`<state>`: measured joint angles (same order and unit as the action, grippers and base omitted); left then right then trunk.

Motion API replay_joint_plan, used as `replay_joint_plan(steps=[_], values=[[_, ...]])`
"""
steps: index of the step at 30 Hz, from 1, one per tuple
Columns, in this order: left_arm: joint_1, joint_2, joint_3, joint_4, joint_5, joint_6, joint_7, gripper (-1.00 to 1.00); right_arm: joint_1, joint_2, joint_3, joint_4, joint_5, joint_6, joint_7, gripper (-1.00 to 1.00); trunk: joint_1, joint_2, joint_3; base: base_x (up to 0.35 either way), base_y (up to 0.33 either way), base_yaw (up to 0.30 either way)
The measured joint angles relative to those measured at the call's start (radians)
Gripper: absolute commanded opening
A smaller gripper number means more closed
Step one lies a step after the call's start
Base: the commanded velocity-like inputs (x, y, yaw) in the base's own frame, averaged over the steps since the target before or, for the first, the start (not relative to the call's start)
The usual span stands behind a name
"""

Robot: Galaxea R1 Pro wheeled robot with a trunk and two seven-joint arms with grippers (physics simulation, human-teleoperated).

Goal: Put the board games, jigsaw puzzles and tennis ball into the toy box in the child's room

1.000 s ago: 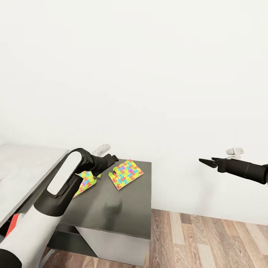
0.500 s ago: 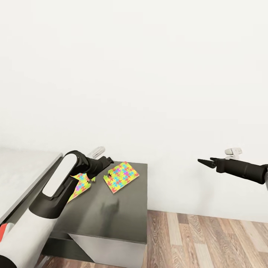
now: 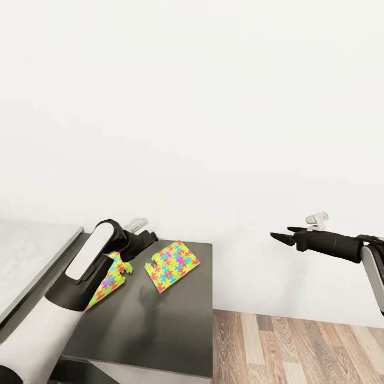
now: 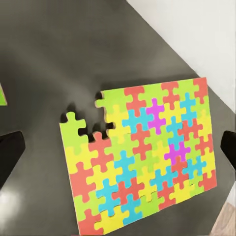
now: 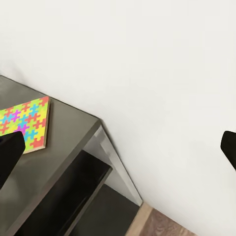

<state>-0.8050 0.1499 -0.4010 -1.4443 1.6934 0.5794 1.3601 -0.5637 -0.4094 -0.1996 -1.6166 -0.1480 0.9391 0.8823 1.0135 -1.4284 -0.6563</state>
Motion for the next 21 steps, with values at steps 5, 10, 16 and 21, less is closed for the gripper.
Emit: replay_joint_plan(steps=[5, 10, 16, 21], values=[[-0.006, -0.001, -0.008, 0.025, -0.064, 0.05, -0.052, 1.0, 0.0, 0.0, -0.003, 0.0, 0.0, 0.001, 0.0, 1.0, 0.0, 0.0, 0.0, 0.002, 0.0, 0.0], [-0.007, -0.001, -0.01, 0.039, -0.075, 0.069, -0.128, 1.0, 0.0, 0.0, -0.006, 0.0, 0.0, 0.0, 0.001, 1.0, 0.0, 0.0, 0.0, 0.0, 0.0, 0.0], [-0.004, 0.005, -0.012, 0.11, -0.082, 0.082, -0.255, 1.0, 0.0, 0.0, -0.008, 0.0, 0.0, -0.011, -0.003, 1.0, 0.0, 0.0, -0.003, 0.0, 0.0, -0.049], [-0.002, 0.008, -0.012, 0.12, -0.082, 0.083, -0.271, 1.0, 0.0, 0.0, -0.008, -0.001, 0.0, -0.011, -0.004, 1.0, 0.0, 0.0, -0.004, 0.018, 0.0, -0.012]])
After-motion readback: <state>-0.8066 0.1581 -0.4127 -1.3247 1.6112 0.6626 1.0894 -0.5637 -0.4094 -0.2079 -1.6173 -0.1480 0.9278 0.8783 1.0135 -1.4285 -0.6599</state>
